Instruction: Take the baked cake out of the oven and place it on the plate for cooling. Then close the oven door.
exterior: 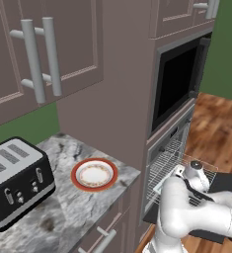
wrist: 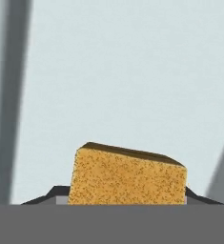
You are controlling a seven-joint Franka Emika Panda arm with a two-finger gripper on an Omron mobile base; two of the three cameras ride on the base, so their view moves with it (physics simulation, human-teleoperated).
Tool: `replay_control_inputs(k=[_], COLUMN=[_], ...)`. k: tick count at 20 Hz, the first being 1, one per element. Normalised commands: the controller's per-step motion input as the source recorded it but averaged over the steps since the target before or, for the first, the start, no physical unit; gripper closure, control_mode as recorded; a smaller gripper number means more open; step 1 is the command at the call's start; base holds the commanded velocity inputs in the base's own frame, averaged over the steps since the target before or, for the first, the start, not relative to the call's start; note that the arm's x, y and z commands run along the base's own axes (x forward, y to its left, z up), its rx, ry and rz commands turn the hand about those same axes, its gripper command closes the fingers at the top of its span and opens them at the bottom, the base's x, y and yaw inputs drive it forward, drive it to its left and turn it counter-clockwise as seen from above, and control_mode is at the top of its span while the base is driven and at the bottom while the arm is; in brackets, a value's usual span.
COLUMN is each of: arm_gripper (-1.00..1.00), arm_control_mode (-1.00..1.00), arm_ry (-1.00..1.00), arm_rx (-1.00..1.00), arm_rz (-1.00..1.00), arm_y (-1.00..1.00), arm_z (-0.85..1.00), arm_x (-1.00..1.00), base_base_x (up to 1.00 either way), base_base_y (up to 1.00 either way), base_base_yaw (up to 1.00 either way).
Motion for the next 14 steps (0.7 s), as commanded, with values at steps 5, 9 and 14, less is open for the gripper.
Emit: replay_control_inputs(k=[5, 9, 14], arm_gripper=[1.00, 1.00, 1.00], arm_control_mode=[-1.00, -1.00, -1.00], arm_ry=[-0.02, 0.05, 0.32], arm_rx=[0.00, 0.00, -0.03], arm_rz=[0.01, 0.06, 0.10], arm_y=[-0.26, -0.08, 0.00], arm_z=[0.79, 1.00, 0.98], arm_x=[-0.28, -0.18, -0.05], base_base_x=[0.00, 0.00, 0.00], base_base_y=[0.00, 0.00, 0.00], base_base_yaw=[0.00, 0.00, 0.00])
